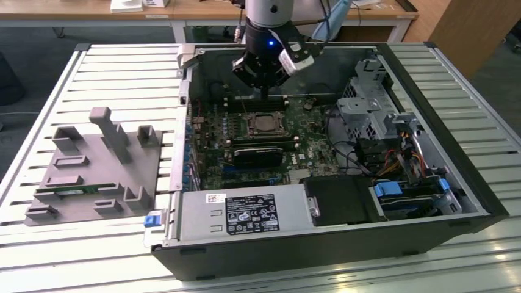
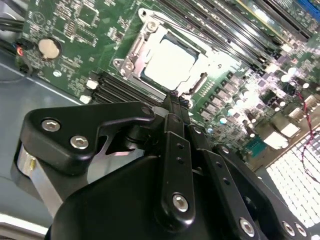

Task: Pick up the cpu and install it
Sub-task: 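Install the first cpu locking lever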

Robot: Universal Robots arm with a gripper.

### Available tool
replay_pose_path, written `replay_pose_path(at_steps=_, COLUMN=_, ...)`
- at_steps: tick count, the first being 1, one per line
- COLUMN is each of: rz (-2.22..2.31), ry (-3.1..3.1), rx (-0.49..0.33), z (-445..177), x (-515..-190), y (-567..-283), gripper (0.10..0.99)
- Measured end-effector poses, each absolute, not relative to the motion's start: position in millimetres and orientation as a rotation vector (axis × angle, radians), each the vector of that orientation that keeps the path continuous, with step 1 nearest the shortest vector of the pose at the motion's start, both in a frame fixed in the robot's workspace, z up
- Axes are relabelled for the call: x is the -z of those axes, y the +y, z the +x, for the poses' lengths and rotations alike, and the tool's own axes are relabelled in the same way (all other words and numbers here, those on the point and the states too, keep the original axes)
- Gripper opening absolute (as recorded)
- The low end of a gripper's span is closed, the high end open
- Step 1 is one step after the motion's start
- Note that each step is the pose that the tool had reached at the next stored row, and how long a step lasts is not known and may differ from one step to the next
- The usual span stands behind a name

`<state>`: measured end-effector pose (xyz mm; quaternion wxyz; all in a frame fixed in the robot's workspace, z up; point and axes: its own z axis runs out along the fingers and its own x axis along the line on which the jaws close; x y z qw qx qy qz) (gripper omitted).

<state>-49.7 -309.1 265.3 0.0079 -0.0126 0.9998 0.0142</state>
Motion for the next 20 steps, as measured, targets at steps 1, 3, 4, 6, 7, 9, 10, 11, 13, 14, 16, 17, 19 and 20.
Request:
replay_pose_path(at_steps=1, rz=-0.041, ry=3.125, rx=-0.044, z=-52.1, x=-265.2, y=-309.1, gripper=0.106)
replay_pose_path(at_steps=3, rz=-0.042, ry=3.125, rx=-0.044, z=-56.4, x=-265.0, y=-309.1, gripper=0.106)
replay_pose_path(at_steps=4, rz=-0.043, ry=3.125, rx=-0.045, z=-58.1, x=-264.8, y=-309.1, gripper=0.106)
replay_pose_path(at_steps=6, rz=-0.045, ry=3.125, rx=-0.045, z=-60.3, x=-264.7, y=-309.1, gripper=0.106)
replay_pose_path(at_steps=7, rz=-0.045, ry=3.125, rx=-0.045, z=-61.0, x=-264.6, y=-309.1, gripper=0.106)
replay_pose_path(at_steps=9, rz=-0.046, ry=3.125, rx=-0.045, z=-61.7, x=-264.4, y=-309.1, gripper=0.106)
replay_pose_path(at_steps=10, rz=-0.046, ry=3.125, rx=-0.045, z=-61.7, x=-264.4, y=-309.2, gripper=0.106)
replay_pose_path(at_steps=11, rz=-0.046, ry=3.125, rx=-0.045, z=-61.7, x=-264.4, y=-309.2, gripper=0.106)
replay_pose_path(at_steps=13, rz=-0.046, ry=3.125, rx=-0.046, z=-62.0, x=-264.3, y=-309.1, gripper=0.106)
replay_pose_path(at_steps=14, rz=-0.046, ry=3.125, rx=-0.046, z=-62.1, x=-264.3, y=-309.1, gripper=0.106)
replay_pose_path(at_steps=16, rz=-0.046, ry=3.125, rx=-0.046, z=-62.7, x=-264.2, y=-309.1, gripper=0.106)
replay_pose_path(at_steps=17, rz=-0.046, ry=3.125, rx=-0.046, z=-63.0, x=-264.1, y=-309.1, gripper=0.106)
replay_pose_path(at_steps=19, rz=-0.046, ry=3.125, rx=-0.045, z=-63.7, x=-264.2, y=-309.1, gripper=0.106)
replay_pose_path(at_steps=20, rz=-0.046, ry=3.125, rx=-0.046, z=-64.1, x=-264.2, y=-309.1, gripper=0.106)
